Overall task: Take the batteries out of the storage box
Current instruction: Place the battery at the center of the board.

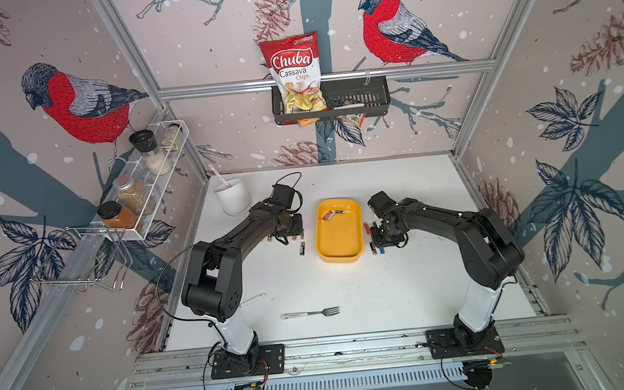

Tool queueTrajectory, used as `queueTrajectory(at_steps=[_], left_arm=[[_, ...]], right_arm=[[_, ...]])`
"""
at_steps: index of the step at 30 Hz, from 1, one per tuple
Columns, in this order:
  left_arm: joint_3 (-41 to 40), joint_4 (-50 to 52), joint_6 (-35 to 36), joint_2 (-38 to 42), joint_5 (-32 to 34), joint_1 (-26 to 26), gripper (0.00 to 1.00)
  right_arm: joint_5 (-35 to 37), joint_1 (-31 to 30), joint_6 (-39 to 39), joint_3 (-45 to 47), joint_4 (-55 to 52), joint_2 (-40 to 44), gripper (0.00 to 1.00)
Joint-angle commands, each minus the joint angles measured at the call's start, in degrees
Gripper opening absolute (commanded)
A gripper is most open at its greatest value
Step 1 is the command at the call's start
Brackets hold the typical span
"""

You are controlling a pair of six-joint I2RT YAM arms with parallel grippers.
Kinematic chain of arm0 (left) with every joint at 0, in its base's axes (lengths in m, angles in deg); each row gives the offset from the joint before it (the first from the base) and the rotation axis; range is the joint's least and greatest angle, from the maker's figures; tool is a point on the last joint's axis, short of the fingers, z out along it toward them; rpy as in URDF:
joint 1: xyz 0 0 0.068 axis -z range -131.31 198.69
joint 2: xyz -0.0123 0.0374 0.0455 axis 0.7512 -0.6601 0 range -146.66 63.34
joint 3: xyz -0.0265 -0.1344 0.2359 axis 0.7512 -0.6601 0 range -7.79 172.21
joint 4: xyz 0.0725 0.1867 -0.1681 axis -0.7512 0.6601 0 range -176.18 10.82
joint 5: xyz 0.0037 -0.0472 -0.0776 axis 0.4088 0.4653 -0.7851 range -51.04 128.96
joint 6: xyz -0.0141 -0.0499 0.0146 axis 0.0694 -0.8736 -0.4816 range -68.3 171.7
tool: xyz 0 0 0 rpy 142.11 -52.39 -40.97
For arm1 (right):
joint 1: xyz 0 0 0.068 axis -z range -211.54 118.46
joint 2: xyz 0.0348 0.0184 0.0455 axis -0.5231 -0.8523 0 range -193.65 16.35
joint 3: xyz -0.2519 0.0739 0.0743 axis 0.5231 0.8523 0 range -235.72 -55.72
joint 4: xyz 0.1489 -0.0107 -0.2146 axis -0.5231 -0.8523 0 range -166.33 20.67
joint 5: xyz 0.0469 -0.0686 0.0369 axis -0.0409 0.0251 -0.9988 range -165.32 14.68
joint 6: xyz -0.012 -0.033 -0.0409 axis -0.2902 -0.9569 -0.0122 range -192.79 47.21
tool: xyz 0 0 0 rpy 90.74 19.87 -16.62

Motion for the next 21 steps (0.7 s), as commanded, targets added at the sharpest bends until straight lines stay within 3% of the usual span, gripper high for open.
queueTrajectory(at_steps=[1,12,21], left_arm=[[1.1,1.7,0.8,0.4,0.3,-0.2,0.40],[12.3,6.8,1.7,-1.7,0.4,1.6,0.40],[27.8,11.8,2.8,-12.3,2.4,8.7,0.40]], right_arm=[[1.0,-0.1,0.2,-1.0,-1.7,0.8,0.31],[2.5,0.7,-0.4,-5.7,-5.1,2.5,0.32],[2.8,3.4,-2.5,-12.8,-6.9,0.8,0.32]])
